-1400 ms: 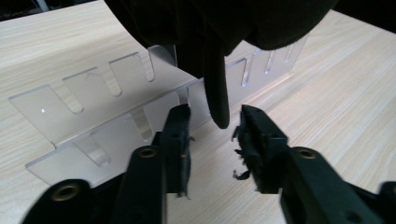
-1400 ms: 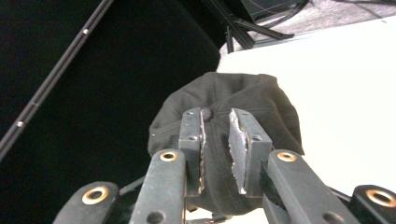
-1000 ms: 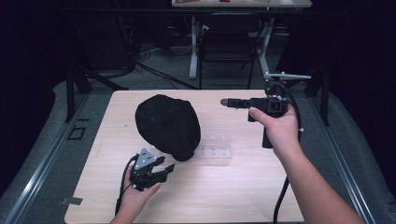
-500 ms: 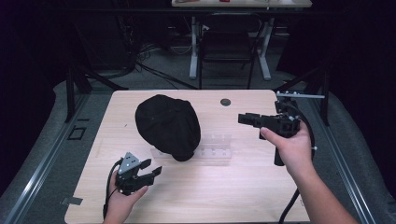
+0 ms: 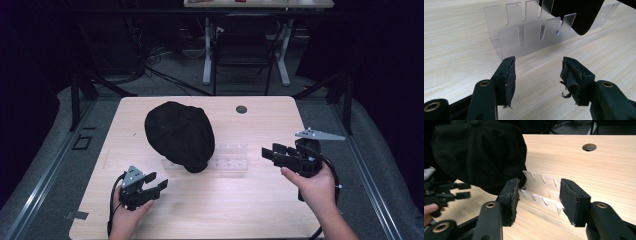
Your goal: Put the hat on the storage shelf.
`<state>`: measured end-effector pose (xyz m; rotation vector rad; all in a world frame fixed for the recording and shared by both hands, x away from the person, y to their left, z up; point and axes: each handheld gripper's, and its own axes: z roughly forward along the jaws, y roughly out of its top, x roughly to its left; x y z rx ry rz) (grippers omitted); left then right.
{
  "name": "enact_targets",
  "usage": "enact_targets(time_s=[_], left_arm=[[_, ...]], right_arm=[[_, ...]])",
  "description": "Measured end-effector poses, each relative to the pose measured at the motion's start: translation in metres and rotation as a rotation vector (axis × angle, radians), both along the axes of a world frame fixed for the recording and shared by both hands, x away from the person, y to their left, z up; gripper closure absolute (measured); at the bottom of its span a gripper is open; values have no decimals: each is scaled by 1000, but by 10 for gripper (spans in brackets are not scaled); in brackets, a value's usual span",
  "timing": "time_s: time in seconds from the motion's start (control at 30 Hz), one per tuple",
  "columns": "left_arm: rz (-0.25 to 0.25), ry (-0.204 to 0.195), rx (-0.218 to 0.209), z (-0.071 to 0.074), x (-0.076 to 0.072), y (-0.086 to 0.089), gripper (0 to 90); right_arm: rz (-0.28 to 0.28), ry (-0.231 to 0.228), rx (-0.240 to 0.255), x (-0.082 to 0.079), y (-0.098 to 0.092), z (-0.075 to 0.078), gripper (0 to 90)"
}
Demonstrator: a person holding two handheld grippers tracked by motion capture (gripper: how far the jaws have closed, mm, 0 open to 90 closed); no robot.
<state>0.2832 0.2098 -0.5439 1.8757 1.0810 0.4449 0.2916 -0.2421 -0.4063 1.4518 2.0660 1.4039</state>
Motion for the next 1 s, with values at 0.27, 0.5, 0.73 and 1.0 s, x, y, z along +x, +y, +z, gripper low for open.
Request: enact_targets(time_s=[0.27,0.5,0.73,1.0], left_arm=[[3,7,-3,-3,0,2,446],[9,2,-1,-4,0,2,445],[7,7,0,-5,0,2,441],[13,2,-2,-7,0,3,440]], right_arm=[[-40,-41,-78,-15,-4,-33,472],[-85,-60,-138,-27,-10,-66,472],[-106,-51,-154,-31,-14,-92,472],[-145,-61,-139,-34,-21,-112,475]])
